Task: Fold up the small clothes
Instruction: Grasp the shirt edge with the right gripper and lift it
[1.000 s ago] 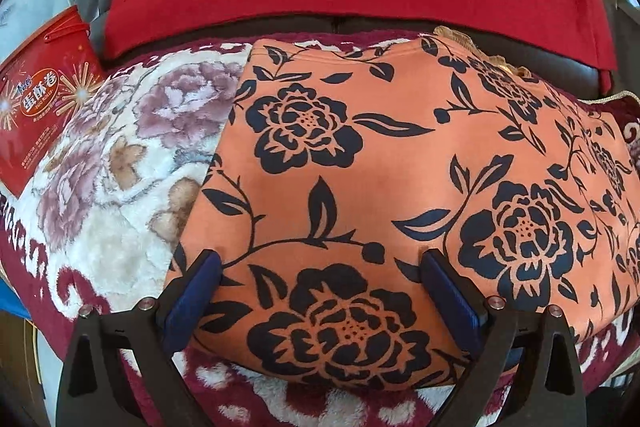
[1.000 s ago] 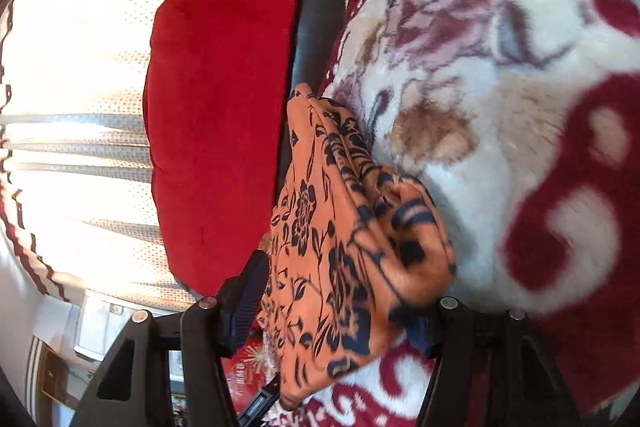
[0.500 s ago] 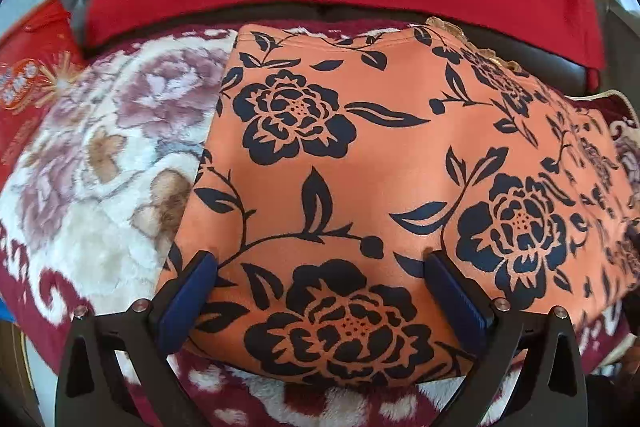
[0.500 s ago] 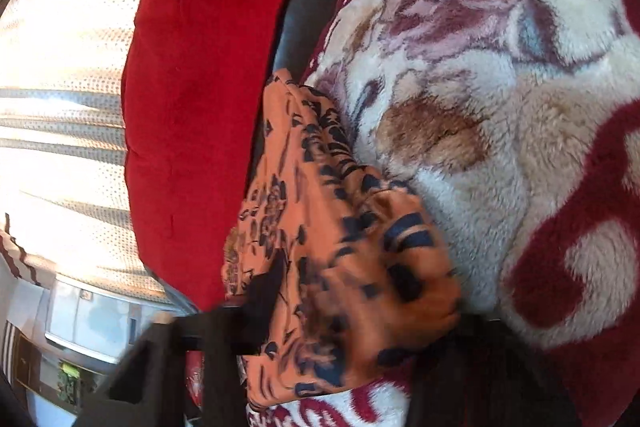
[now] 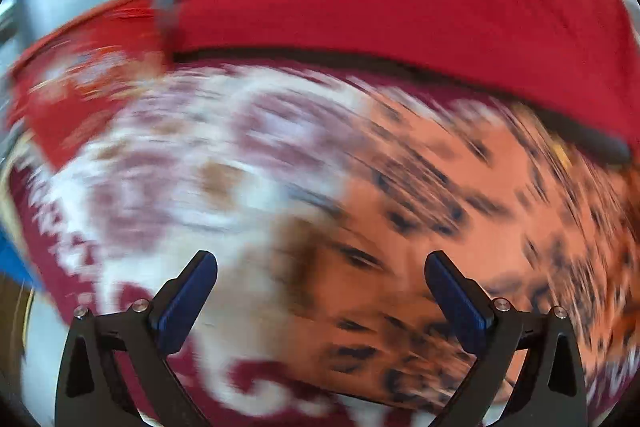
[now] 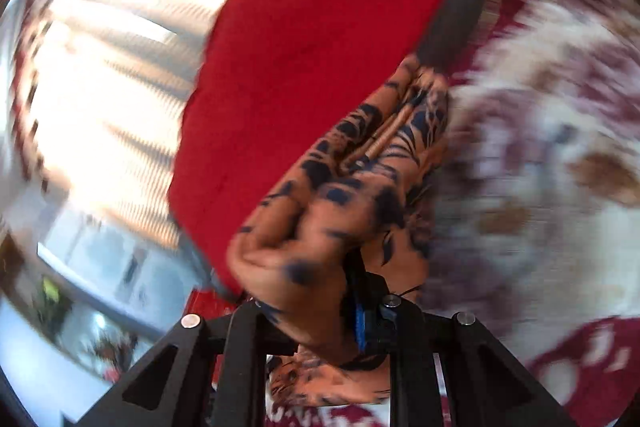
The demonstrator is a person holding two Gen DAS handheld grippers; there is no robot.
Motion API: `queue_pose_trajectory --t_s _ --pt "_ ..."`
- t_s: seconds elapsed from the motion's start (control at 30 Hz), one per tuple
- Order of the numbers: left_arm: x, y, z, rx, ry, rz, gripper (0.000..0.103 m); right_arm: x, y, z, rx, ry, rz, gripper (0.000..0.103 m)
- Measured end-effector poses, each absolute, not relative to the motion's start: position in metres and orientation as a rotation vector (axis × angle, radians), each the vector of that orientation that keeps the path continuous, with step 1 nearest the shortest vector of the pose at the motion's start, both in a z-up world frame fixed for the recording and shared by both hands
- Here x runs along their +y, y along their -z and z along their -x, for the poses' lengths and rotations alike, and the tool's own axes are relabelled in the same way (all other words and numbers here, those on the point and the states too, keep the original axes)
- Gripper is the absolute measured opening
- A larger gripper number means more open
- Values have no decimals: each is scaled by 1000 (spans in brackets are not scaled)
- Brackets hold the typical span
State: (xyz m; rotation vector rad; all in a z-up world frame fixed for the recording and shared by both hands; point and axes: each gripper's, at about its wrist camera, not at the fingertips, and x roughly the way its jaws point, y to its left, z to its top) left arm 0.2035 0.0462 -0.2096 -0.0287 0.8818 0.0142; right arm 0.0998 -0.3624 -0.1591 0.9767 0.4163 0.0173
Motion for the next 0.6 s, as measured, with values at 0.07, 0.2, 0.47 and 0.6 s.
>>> queue_pose_trajectory --t_s 0.07,0.2,0.47,0.6 --pt "75 201 -202 824 -124 74 103 -331 142 -120 432 -89 -933 20" --pt "127 201 -204 790 -282 124 103 -274 132 -162 483 -207 -913 20" --pt "179 203 -195 787 -391 232 103 -152 226 -249 821 -361 -1014 23" --pt "177 198 -192 758 -355 225 103 -134 259 -254 887 -350 -1007 27"
